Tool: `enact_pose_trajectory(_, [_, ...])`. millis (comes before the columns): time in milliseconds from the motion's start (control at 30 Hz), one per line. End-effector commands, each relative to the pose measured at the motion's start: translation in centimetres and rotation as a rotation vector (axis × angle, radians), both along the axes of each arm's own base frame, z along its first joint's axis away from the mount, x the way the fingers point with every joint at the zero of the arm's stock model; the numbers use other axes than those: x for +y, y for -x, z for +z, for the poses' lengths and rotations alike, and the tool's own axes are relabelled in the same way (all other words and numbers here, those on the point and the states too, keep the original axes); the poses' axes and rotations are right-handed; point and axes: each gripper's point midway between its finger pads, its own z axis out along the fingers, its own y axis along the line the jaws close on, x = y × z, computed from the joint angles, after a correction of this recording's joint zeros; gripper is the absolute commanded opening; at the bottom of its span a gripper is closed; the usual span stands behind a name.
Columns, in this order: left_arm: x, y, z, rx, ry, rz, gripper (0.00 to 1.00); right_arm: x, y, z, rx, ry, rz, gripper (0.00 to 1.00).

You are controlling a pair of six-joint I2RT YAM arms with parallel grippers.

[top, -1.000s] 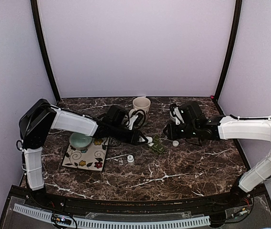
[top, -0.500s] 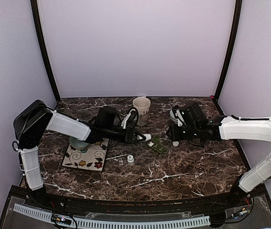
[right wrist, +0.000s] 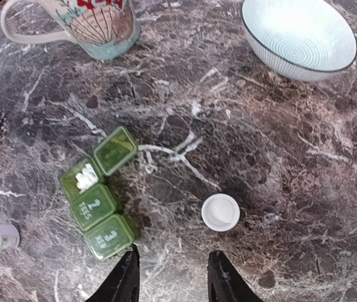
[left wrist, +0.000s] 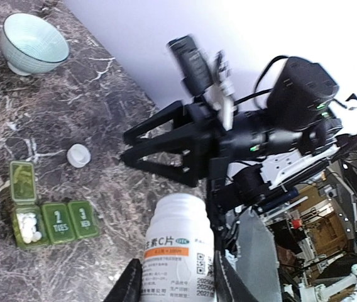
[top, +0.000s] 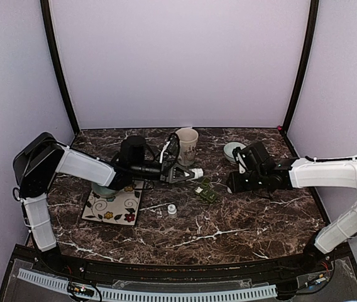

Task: Sort the pills into containers
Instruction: Pick up the lid of the pill bottle from the center of the board.

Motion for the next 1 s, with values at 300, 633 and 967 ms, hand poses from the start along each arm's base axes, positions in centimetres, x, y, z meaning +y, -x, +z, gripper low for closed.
enact_pose_trajectory(300, [0.8, 2.4, 7.7, -0.018, 0.212, -0.104, 0.0, -1.1, -0.3, -2.0, -0.056, 0.017, -0.013, 0.45])
enact_pose_trajectory(633, [1.3, 3.8, 11.6, 0.013, 0.346, -0.188, 0.0, -1.0, -0.9, -4.0, -0.035, 0.049, -0.016, 0.49])
enact_pose_trajectory(967, [2.1, 5.2, 17.0, 0.005, 0.473, -0.269, 0.0, -1.1, -1.5, -5.0, -0.014, 0.078, -0.023, 0.55])
